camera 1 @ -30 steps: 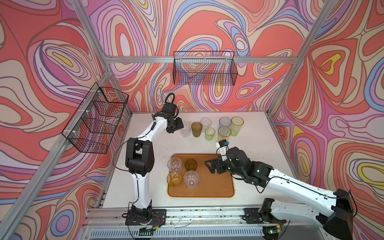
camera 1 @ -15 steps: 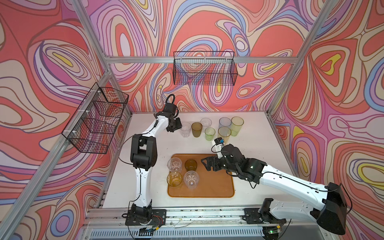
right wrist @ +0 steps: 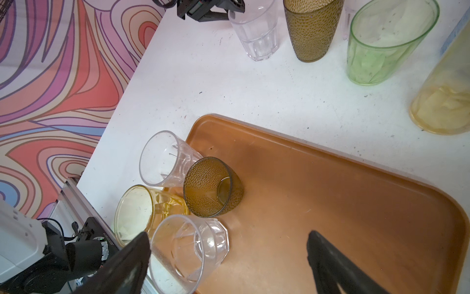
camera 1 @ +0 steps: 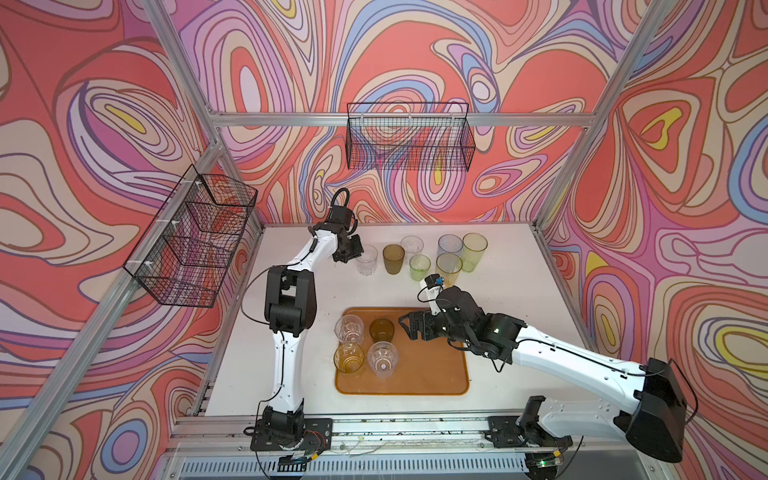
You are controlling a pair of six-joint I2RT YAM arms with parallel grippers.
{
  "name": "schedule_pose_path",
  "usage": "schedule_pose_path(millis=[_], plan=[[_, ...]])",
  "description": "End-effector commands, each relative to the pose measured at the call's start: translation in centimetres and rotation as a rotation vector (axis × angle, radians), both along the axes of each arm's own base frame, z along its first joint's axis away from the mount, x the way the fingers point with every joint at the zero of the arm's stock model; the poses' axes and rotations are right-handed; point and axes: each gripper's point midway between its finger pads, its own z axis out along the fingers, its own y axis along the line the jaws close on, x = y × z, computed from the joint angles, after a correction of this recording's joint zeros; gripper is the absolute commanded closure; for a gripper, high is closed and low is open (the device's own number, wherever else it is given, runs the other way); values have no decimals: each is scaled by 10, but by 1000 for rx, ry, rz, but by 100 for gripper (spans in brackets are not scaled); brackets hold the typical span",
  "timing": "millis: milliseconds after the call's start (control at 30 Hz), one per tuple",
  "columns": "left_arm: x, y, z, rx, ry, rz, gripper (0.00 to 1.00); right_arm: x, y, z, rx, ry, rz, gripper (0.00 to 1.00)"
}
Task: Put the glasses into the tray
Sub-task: 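Grasp a clear faceted glass in the cluster with the left gripper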
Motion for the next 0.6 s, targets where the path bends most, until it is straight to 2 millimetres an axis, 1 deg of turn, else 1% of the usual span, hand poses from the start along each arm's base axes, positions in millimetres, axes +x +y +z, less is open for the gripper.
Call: schedule_pose_path(millis=[0, 167, 333, 367, 500, 567], plan=[[-1, 5, -5, 14, 22, -15, 81, 5, 5, 7, 20, -2, -8, 2], [-3, 5, -2, 19, 17, -25, 89, 7, 7, 6, 23, 5, -11, 2], [-5, 5, 6, 13, 6, -31, 93, 7, 9, 6, 34, 11, -11, 2], [-6, 4, 7, 7, 5, -34, 95, 7, 9, 7, 37, 13, -13, 2], [-11, 2, 17, -9, -6, -37, 98, 6, 10, 12, 61, 24, -24, 2], [-17, 1, 25, -29, -24, -33, 100, 6, 10, 13, 80, 38, -36, 2]])
